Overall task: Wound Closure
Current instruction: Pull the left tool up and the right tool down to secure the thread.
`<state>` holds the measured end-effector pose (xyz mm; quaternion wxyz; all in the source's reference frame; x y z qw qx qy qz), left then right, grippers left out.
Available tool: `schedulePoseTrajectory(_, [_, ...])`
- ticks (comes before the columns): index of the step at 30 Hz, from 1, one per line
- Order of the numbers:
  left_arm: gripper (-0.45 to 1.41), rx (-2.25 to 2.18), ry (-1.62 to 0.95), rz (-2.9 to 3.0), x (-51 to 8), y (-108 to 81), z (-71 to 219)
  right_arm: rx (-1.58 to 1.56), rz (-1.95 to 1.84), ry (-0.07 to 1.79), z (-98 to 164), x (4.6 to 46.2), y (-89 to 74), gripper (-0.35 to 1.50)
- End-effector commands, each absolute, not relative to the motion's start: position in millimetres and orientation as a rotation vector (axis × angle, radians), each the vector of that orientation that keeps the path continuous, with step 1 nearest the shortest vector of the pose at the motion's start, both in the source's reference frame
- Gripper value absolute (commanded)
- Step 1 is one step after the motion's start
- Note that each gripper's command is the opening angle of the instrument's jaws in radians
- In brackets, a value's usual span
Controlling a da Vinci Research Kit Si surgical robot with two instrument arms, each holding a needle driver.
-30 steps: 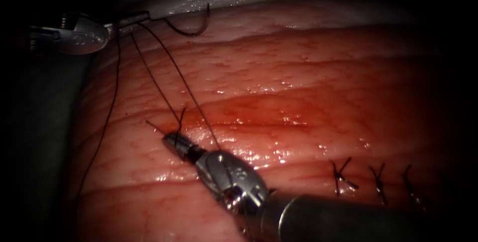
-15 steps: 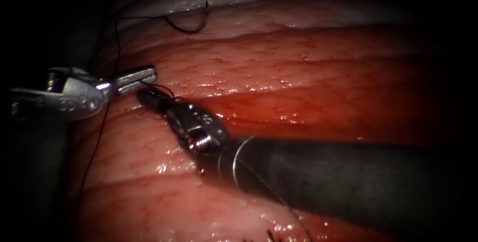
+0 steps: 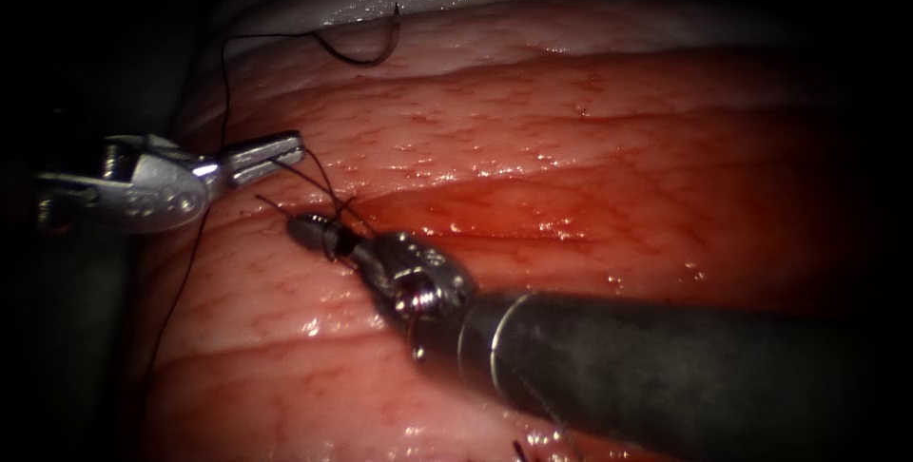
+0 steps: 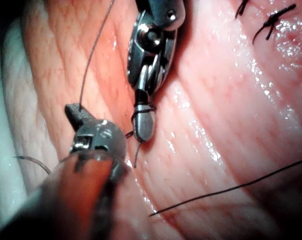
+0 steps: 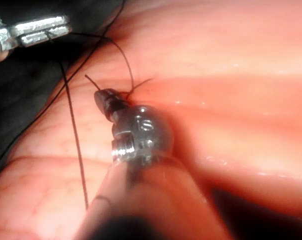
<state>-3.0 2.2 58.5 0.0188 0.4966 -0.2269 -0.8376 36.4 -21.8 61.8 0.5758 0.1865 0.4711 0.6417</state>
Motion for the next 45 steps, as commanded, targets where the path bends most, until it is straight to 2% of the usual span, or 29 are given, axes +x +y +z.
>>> schedulePoseTrajectory(1, [-0.45,1.542,-0.696,-2.607,-3.4,3.0,59.1,0.390,1.460,1.096,61.5,36.4,-23.3,-0.35])
schedulePoseTrajectory(14, [-0.45,1.527,-0.724,-2.658,-2.4,7.9,61.7,-0.004,1.157,1.101,56.4,35.7,-25.1,-0.35])
schedulePoseTrajectory(22, [-0.45,1.518,-0.742,-2.659,-2.6,4.9,62.2,0.094,1.252,1.167,56.6,35.9,-21.2,-0.35])
schedulePoseTrajectory(26, [-0.45,1.531,-0.742,-2.654,-3.0,3.8,61.8,0.109,1.263,1.133,58.8,36.7,-19.2,-0.35])
schedulePoseTrajectory(45, [-0.45,1.573,-0.725,-2.626,-4.3,3.4,59.5,0.035,1.157,1.170,57.7,36.5,-16.6,-0.35])
